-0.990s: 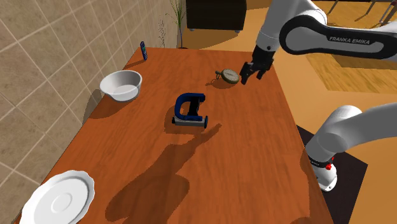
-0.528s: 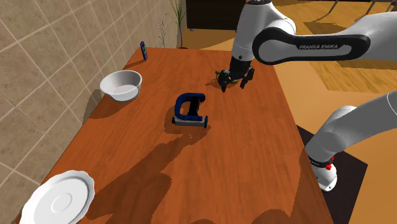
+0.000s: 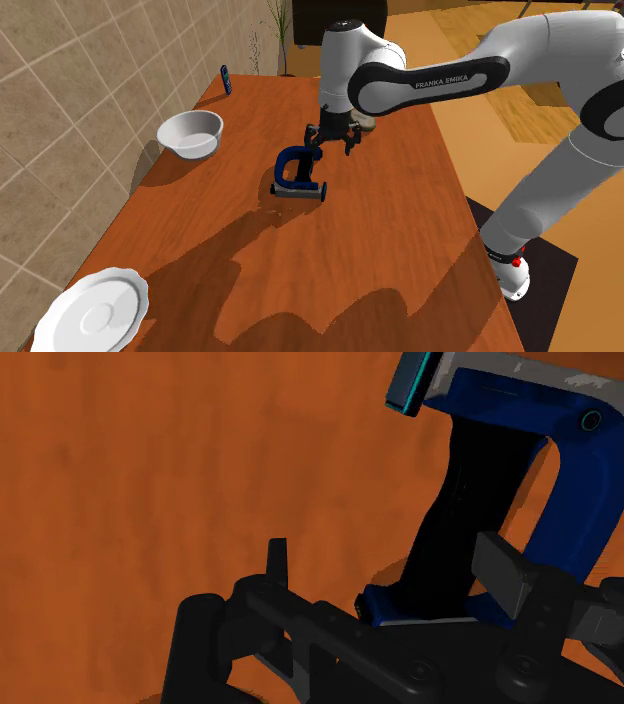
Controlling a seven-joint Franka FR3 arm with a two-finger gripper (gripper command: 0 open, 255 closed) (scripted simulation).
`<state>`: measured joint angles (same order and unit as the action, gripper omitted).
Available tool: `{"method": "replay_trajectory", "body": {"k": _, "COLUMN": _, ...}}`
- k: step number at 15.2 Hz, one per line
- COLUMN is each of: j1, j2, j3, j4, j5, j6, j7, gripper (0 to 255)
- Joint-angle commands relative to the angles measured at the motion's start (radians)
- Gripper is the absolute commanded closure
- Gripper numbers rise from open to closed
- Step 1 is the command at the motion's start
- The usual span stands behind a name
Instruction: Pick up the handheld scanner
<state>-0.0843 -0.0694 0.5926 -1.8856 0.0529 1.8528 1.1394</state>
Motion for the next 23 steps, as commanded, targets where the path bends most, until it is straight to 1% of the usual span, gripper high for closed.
{"method": "replay_trajectory", "body": {"k": 1, "j1": 0.012, "j2": 0.112, "j3": 0.03, "j4": 0.083, "j5": -0.059, "j6": -0.002, "j7": 0.117, "gripper": 0}}
{"method": "replay_trajectory", "body": {"k": 3, "j1": 0.039, "j2": 0.219, "j3": 0.04, "j4": 0.171, "j5": -0.117, "j6": -0.017, "j7": 0.218, "gripper": 0}}
{"method": "replay_trajectory", "body": {"k": 5, "j1": 0.079, "j2": 0.326, "j3": 0.036, "j4": 0.268, "j5": -0.171, "j6": -0.039, "j7": 0.309, "gripper": 0}}
{"method": "replay_trajectory", "body": {"k": 6, "j1": 0.083, "j2": 0.329, "j3": 0.033, "j4": 0.272, "j5": -0.172, "j6": -0.04, "j7": 0.312, "gripper": 0}}
{"method": "replay_trajectory", "body": {"k": 13, "j1": 0.083, "j2": 0.345, "j3": 0.026, "j4": 0.187, "j5": -0.183, "j6": 0.056, "j7": 0.318, "gripper": 0}}
{"method": "replay_trajectory", "body": {"k": 15, "j1": 0.083, "j2": 0.344, "j3": 0.026, "j4": 0.187, "j5": -0.183, "j6": 0.056, "j7": 0.318, "gripper": 0}}
{"method": "replay_trajectory", "body": {"k": 16, "j1": 0.083, "j2": 0.345, "j3": 0.026, "j4": 0.188, "j5": -0.183, "j6": 0.056, "j7": 0.319, "gripper": 255}}
{"method": "replay_trajectory", "body": {"k": 23, "j1": 0.082, "j2": 0.343, "j3": 0.026, "j4": 0.183, "j5": -0.182, "j6": 0.059, "j7": 0.318, "gripper": 255}}
